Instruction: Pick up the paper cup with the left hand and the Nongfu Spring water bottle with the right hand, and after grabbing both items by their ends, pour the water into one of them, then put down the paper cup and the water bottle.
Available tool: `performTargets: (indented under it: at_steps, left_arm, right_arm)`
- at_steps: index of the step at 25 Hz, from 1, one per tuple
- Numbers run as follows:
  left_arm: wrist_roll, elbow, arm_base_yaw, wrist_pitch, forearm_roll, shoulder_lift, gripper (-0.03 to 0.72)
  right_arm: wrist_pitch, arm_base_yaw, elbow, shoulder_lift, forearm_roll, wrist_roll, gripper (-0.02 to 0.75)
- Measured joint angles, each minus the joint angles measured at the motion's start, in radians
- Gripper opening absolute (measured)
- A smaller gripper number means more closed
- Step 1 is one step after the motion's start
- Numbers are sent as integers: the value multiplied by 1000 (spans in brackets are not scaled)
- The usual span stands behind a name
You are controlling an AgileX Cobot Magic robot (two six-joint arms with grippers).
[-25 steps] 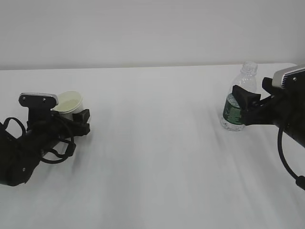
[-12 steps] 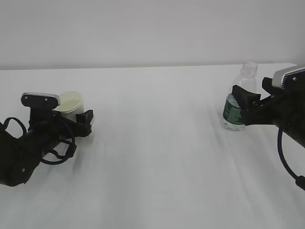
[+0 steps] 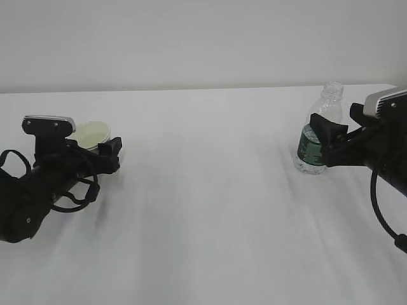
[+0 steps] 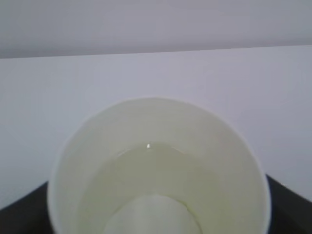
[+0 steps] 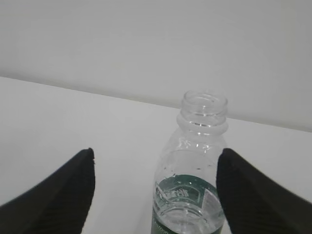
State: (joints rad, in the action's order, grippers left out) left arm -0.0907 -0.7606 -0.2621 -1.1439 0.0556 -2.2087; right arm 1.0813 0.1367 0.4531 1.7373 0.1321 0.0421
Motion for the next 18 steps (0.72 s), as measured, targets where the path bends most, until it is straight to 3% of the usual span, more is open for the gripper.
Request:
performTargets:
  at_steps: [18]
  left_arm:
    - [0,177,0,-1,-35,77,613]
  right_arm:
    - [35,0,0,-8,35,0,592]
